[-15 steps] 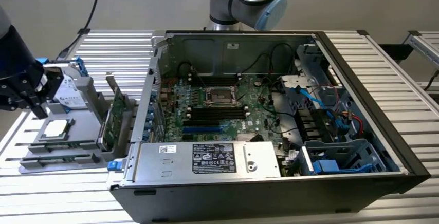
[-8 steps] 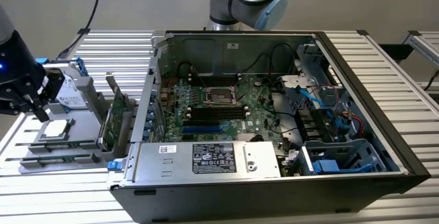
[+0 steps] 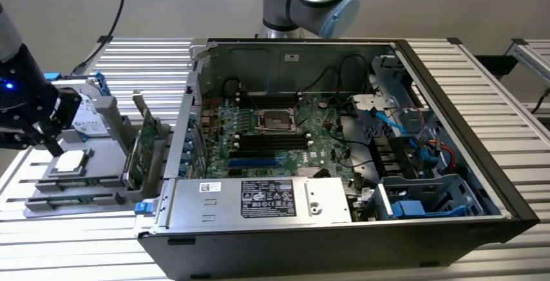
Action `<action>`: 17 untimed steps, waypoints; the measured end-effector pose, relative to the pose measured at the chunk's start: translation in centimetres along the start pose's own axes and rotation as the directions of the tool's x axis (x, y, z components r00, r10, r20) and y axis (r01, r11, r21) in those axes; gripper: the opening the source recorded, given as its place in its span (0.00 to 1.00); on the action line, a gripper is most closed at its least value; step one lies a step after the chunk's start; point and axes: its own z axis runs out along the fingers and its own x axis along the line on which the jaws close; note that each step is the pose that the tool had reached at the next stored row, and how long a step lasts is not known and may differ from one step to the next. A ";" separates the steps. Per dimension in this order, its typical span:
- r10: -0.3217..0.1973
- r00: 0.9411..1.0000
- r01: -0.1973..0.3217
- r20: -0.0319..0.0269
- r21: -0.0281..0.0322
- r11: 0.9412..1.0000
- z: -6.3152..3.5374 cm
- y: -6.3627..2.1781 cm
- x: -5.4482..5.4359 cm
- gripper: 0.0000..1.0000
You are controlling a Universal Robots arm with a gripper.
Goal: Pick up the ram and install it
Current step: 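Pick up the ram and move it above insertion slot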
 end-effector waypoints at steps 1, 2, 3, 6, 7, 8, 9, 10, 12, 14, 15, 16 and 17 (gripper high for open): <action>-0.020 1.000 0.020 -0.001 0.001 1.000 0.01 0.00 0.0 0.11; -0.037 0.999 0.037 -0.003 0.002 0.999 0.03 0.00 0.0 0.11; -0.054 0.999 0.054 -0.004 0.003 0.999 0.04 0.00 0.0 0.11; -0.109 0.994 0.109 -0.008 0.005 0.994 0.05 -0.01 0.0 0.11; -0.127 0.992 0.127 -0.010 0.006 0.992 0.05 0.00 0.0 0.11; -0.144 0.989 0.145 -0.011 0.007 0.989 0.04 0.00 0.0 0.11; -0.164 0.986 0.164 -0.013 0.008 0.986 0.05 0.00 0.0 0.11; -0.181 0.983 0.181 -0.014 0.008 0.983 0.05 0.00 0.0 0.11; -0.216 0.976 0.217 -0.017 0.010 0.976 0.04 0.00 0.0 0.11; -0.251 0.968 0.251 -0.020 0.011 0.968 0.04 0.00 0.0 0.11; -0.268 0.963 0.269 -0.022 0.012 0.963 0.04 0.00 0.0 0.11; -0.286 0.958 0.286 -0.023 0.014 0.958 0.04 0.00 0.0 0.11; -0.304 0.952 0.304 -0.024 0.016 0.953 0.04 0.00 0.0 0.11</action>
